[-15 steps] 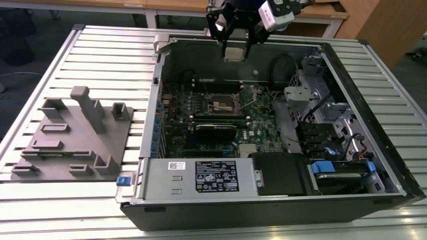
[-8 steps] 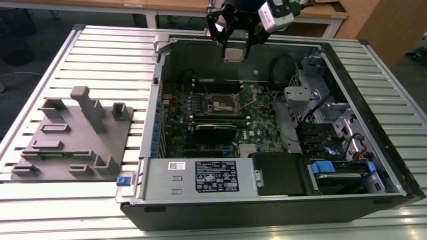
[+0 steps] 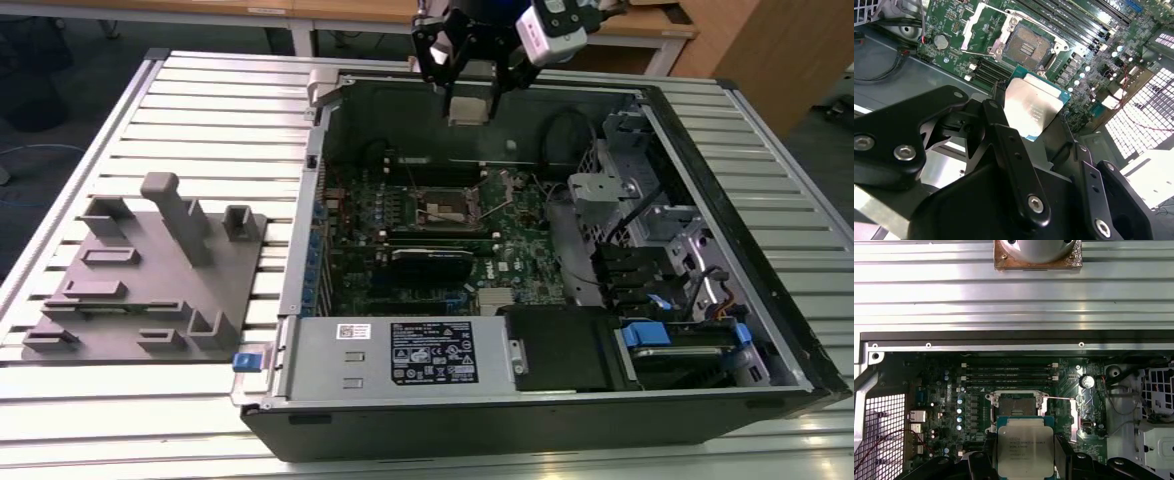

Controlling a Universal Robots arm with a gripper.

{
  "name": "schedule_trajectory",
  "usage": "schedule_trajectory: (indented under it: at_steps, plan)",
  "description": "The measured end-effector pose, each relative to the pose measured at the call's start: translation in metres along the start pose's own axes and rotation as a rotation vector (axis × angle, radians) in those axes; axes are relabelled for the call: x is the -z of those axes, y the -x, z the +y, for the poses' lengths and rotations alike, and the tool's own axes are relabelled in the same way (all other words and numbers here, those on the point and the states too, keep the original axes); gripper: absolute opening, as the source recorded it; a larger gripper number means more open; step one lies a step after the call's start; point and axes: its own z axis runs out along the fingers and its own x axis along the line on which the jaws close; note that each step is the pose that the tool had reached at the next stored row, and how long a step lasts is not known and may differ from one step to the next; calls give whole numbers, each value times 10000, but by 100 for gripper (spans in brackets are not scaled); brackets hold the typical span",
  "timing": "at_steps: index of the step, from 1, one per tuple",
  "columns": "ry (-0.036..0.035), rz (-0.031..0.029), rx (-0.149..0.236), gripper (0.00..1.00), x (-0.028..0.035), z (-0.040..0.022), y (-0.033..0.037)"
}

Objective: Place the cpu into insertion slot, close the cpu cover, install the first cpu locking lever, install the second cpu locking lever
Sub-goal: 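Place the cpu into insertion slot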

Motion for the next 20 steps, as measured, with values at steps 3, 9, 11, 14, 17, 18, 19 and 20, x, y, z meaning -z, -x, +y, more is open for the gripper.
schedule_trajectory:
  at_steps: [3,9,11,14,17,18,19,20]
  plan:
    - [-4,2,0,54,-16,-2,0]
    - [-4,1,0,54,-20,-2,0]
    - [1,-1,0,54,-31,-3,0]
    - [-3,-1,0,54,-58,-6,0]
    - [-5,-2,0,54,-71,-7,0]
    - [-6,-2,1,54,-71,-7,0]
    - [-6,-2,0,54,-71,-7,0]
    - [-4,-3,0,54,-73,-7,0]
